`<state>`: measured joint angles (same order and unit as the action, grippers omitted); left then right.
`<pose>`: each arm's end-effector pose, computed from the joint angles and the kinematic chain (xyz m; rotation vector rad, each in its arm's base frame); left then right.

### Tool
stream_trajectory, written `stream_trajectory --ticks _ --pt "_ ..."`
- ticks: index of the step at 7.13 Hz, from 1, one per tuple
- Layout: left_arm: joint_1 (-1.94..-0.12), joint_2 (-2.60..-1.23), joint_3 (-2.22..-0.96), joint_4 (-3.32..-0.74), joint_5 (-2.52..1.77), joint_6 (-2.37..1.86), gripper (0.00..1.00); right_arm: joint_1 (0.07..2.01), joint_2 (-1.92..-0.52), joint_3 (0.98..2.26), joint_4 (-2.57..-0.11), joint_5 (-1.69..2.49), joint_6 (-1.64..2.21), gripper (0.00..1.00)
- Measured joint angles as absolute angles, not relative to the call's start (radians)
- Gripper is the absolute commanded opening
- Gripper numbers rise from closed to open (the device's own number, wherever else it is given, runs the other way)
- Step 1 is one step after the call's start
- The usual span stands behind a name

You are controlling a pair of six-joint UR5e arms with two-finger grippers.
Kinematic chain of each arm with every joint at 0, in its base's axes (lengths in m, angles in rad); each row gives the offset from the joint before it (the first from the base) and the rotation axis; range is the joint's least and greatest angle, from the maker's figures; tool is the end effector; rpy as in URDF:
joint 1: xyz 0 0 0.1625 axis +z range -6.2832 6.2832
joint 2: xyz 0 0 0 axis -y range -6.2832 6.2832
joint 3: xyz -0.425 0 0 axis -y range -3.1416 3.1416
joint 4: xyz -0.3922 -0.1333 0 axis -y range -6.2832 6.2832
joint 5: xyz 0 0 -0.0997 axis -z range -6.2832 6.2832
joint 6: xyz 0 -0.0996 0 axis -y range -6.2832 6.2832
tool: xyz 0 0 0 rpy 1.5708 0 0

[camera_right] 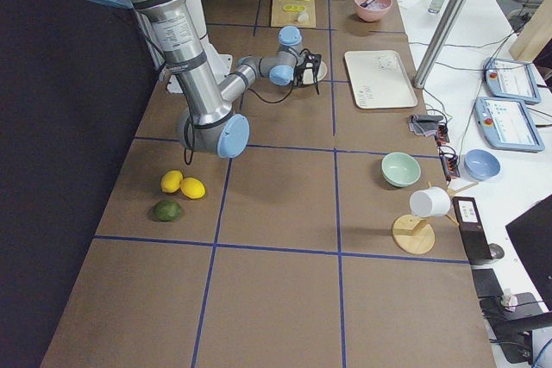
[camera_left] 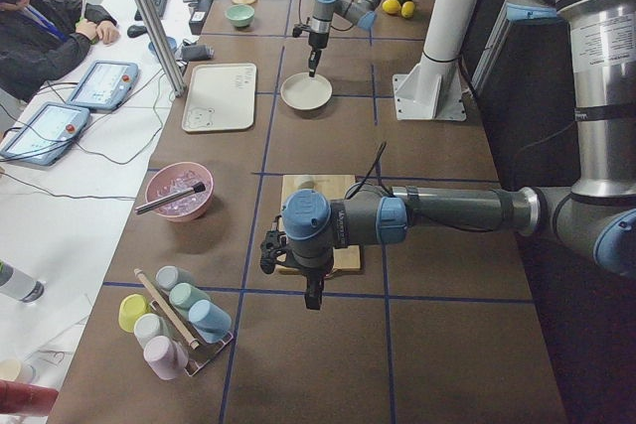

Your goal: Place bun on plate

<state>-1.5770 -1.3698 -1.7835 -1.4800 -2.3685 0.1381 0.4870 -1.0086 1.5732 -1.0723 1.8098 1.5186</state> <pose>-0.0645 -0.4008 0.6516 -0.0172 0.8009 0.0932 -0.5592 -0.4203 0.2722 0.0737 -1.0799 0.2647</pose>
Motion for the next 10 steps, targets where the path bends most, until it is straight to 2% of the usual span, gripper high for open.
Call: stream_trajectory --ticks 1,3,5,8,10 --pt "-1.576 -1.370 -1.783 -1.480 -2.368 0.138 1.00 0.464 -1.008 1.574 -1.074 1.791 1.523 0.99" --pt "-1.576 -1.370 -1.782 -1.480 -2.368 0.138 1.00 0.461 -1.014 1.581 -1.081 1.787 1.521 1.00" --pt "-1.575 -1.370 -1.781 -1.485 -2.368 0.138 1.00 0.540 -1.022 1.600 -1.178 1.879 1.467 1.00" --pt "-1.564 -1.375 -1.784 -1.493 -2.364 0.140 1.00 0.763 -1.050 1.651 -1.496 2.042 1.021 1.00" --pt "-1.540 -1.379 -1.784 -1.493 -2.360 0.135 1.00 0.950 -1.140 1.660 -1.595 2.128 0.619 1.00"
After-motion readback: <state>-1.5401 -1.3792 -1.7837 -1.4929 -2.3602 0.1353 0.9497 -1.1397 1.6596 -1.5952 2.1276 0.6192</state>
